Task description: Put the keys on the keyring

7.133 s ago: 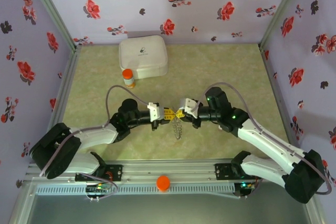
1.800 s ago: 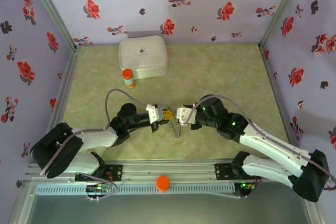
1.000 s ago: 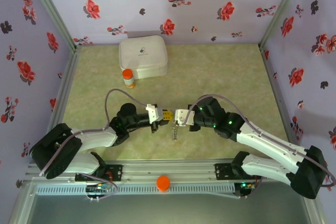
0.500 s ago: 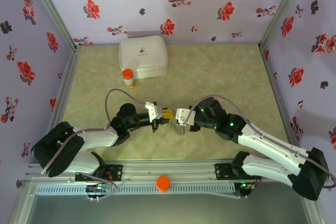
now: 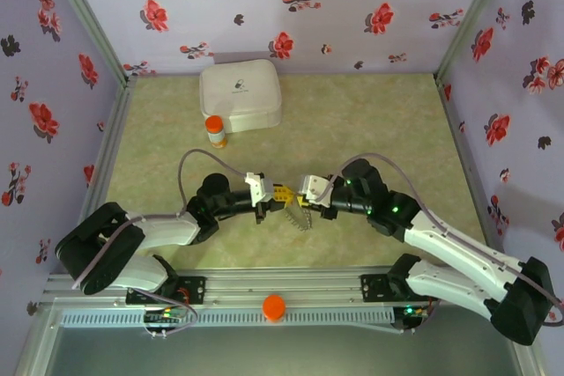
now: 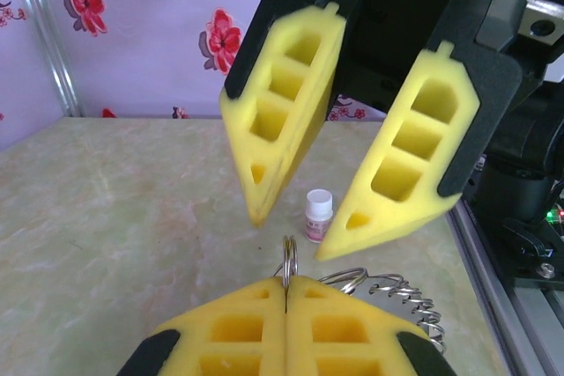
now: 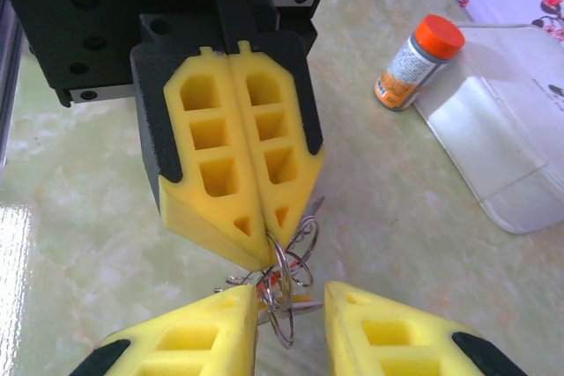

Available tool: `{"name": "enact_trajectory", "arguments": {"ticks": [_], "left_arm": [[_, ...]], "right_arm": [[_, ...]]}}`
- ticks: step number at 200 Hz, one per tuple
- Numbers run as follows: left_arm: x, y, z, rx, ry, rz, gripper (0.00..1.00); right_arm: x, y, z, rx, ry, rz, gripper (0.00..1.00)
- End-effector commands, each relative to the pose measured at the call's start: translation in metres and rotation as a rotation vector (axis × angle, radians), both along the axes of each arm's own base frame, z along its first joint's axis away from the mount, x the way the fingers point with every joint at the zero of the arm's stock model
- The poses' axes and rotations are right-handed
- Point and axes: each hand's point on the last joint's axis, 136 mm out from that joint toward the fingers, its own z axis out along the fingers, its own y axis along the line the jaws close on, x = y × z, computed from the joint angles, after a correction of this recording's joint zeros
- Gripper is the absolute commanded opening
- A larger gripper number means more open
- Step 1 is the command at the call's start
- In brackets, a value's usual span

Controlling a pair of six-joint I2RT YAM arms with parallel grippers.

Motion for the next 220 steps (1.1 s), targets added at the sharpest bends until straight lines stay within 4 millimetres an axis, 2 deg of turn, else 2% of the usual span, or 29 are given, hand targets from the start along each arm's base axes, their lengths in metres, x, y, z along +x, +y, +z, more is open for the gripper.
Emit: {"name": "enact_trajectory", "arguments": {"ticks": [1, 32, 82, 86, 94, 100, 121, 141, 174, 200, 212, 220], "left_arm": [[-0.003, -0.002, 0.022, -0.064, -0.078, -0.035, 0.0], [-0.008, -0.002, 0.022, -0.063, -0.084, -0.062, 0.0], [-0.006, -0.002, 0.023, -0.062, -0.104, -0.051, 0.0], [-0.004, -0.002, 0.023, -0.057, -0.099, -0.039, 0.01], [0.001, -0.003, 0.018, -0.031, -0.08, -0.014, 0.16], [0.004, -0.003, 0.015, 0.001, -0.074, -0.002, 0.17], [0.003, -0.004, -0.009, 0.19, -0.098, 0.001, 0.16], [0.004, 0.0, -0.017, 0.288, -0.136, 0.024, 0.11], [0.003, 0.003, -0.013, 0.314, -0.169, 0.03, 0.06], [0.003, 0.002, -0.009, 0.306, -0.181, 0.028, 0.0], [0.003, 0.002, -0.006, 0.283, -0.188, 0.032, 0.0], [0.003, 0.002, -0.002, 0.25, -0.199, 0.041, 0.0]], "right_arm": [[-0.004, 0.004, 0.004, 0.016, 0.033, 0.026, 0.27], [-0.002, 0.003, -0.001, -0.001, 0.041, 0.014, 0.25], [-0.005, 0.006, 0.003, -0.007, 0.053, 0.04, 0.0], [-0.005, 0.006, 0.004, -0.004, 0.054, 0.043, 0.0], [-0.006, 0.008, 0.007, 0.0, 0.059, 0.052, 0.0], [-0.006, 0.008, 0.011, 0.004, 0.059, 0.055, 0.0], [-0.006, 0.008, 0.013, -0.05, 0.068, 0.052, 0.0], [-0.007, 0.006, 0.005, -0.155, 0.069, 0.057, 0.0], [-0.006, 0.007, -0.004, -0.279, 0.064, 0.076, 0.0], [-0.01, 0.019, 0.009, -0.222, 0.063, 0.107, 0.0], [-0.011, 0.022, 0.014, -0.186, 0.068, 0.107, 0.0], [-0.01, 0.022, 0.017, -0.162, 0.062, 0.1, 0.13]]}}
